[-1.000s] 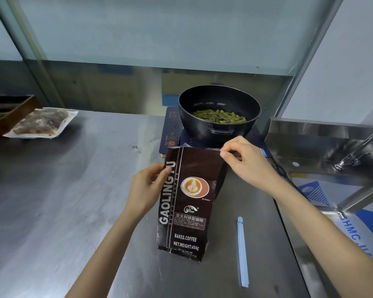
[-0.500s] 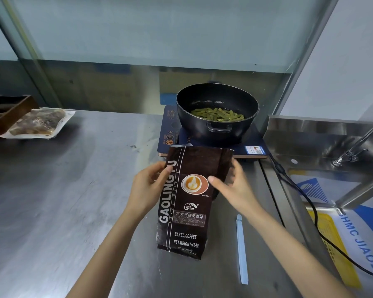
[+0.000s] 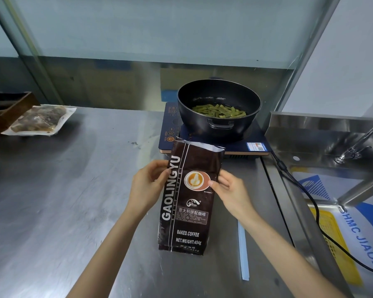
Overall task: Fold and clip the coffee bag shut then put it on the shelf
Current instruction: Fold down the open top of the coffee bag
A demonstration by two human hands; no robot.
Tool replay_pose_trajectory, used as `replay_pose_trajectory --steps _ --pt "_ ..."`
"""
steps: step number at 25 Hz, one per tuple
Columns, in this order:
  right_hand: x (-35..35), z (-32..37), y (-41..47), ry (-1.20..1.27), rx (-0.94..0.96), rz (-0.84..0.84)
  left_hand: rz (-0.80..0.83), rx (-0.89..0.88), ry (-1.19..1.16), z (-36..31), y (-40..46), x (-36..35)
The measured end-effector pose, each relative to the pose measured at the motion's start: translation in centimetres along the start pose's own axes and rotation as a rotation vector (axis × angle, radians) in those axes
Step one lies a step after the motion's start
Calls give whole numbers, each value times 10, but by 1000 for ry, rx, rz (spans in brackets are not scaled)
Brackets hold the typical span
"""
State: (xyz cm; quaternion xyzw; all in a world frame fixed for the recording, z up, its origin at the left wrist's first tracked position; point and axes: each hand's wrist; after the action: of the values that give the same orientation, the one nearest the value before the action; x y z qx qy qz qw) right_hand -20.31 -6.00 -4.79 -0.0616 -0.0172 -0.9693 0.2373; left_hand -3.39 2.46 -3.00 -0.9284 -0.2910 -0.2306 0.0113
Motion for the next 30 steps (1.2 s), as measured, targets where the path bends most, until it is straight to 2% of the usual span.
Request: replay_pose_trajectory --steps 6,13,19,30 --pt "5 -1 0 -45 8 -4 3 21 -47 1 -2 1" --pt "8 7 7 103 -11 -22 50 42 -176 -1 -5 4" --pt "15 9 7 110 10 19 -6 35 -105 1 -5 -3" --pt "19 12 0 140 37 39 52 -27 -206 -1 -3 -5"
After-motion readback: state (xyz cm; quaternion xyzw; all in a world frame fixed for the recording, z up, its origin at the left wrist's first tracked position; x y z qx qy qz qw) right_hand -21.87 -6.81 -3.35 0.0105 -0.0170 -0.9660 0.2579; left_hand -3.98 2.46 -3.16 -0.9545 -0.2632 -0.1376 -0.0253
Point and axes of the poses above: each hand's wrist, its own y-axis towards the middle knuckle, its own x-axis out of the back of the hand, z = x × y, and after that the axes turned 11 degrees about y, right-handed
